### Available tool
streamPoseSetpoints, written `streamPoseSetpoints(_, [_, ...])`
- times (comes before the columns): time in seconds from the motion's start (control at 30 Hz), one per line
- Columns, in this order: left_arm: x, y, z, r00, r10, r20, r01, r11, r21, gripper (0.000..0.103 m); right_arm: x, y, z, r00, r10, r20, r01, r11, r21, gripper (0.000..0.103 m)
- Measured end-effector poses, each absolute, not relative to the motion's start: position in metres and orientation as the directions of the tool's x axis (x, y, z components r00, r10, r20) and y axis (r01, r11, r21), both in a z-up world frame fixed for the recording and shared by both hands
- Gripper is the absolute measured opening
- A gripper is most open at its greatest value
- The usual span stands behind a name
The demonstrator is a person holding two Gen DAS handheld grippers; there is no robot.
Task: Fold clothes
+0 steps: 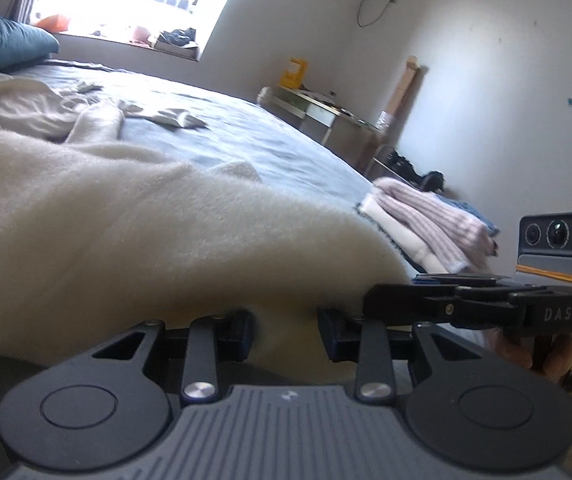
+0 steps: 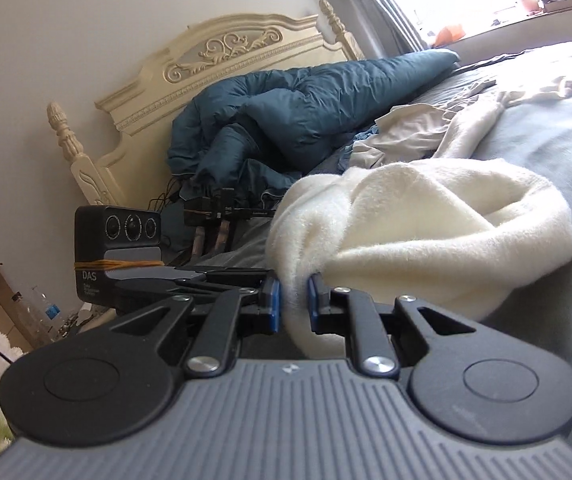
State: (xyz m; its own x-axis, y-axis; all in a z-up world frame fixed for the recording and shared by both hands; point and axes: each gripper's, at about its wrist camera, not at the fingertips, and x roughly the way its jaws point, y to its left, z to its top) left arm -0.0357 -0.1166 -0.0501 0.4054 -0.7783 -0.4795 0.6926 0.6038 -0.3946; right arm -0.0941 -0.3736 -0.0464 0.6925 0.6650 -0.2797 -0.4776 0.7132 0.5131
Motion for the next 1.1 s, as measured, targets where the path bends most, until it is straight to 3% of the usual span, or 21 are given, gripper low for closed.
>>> streamPoseSetpoints(0.17, [-0.046, -0.120, -0.087, 0.412, -0.730, -0.546, 0.635, 0.660, -0.402, 0.041, -0.117, -0.375, -0.076, 0.696, 0.643, -0.320, -0.412, 0.722, 0.555, 0.015])
streamPoseSetpoints(0.3, [-0.063, -0.100, -0.102, 0.435, -0.711, -0.553, 0.588, 0.689, -0.423, 0.059, -0.122, -0.372, -0.097, 0.697, 0.619, -0.361, -0.350, 0.733, 0.583, 0.018])
streamPoseSetpoints(0.53, [-0.090, -0.037, -0.072, 0.556, -0.716, -0.423, 0.567, 0.698, -0.437, 0.076, -0.140, -0.379, -0.070, 0.746, 0.568, -0.348, -0.319, 0.764, 0.562, 0.035])
streamPoseSetpoints(0.57, [-0.089, -0.028, -0.065, 0.583, -0.709, -0.396, 0.564, 0.705, -0.431, 0.080, -0.142, -0.381, -0.062, 0.758, 0.564, -0.327, -0.329, 0.763, 0.556, 0.042])
streamPoseSetpoints(0.63, [-0.086, -0.015, -0.055, 0.649, -0.677, -0.345, 0.544, 0.731, -0.412, 0.085, -0.134, -0.380, -0.046, 0.768, 0.575, -0.283, -0.349, 0.746, 0.568, 0.056])
streamPoseSetpoints(0.7, [-0.080, -0.007, -0.049, 0.724, -0.620, -0.302, 0.508, 0.775, -0.375, 0.095, -0.118, -0.377, -0.032, 0.771, 0.583, -0.255, -0.360, 0.731, 0.580, 0.060])
streamPoseSetpoints(0.73, [-0.074, -0.007, -0.048, 0.752, -0.587, -0.299, 0.488, 0.801, -0.346, 0.095, -0.104, -0.370, -0.026, 0.770, 0.581, -0.265, -0.355, 0.735, 0.578, 0.060])
streamPoseSetpoints(0.93, [-0.022, -0.022, -0.071, 0.858, -0.329, -0.395, 0.271, 0.943, -0.195, 0.095, 0.013, -0.309, -0.016, 0.703, 0.575, -0.418, -0.347, 0.791, 0.504, 0.069])
streamPoseSetpoints(1.1, [0.001, -0.014, -0.109, 0.805, -0.337, -0.488, 0.226, 0.935, -0.273, 0.094, 0.110, -0.270, -0.042, 0.620, 0.454, -0.641, -0.172, 0.875, 0.453, 0.072])
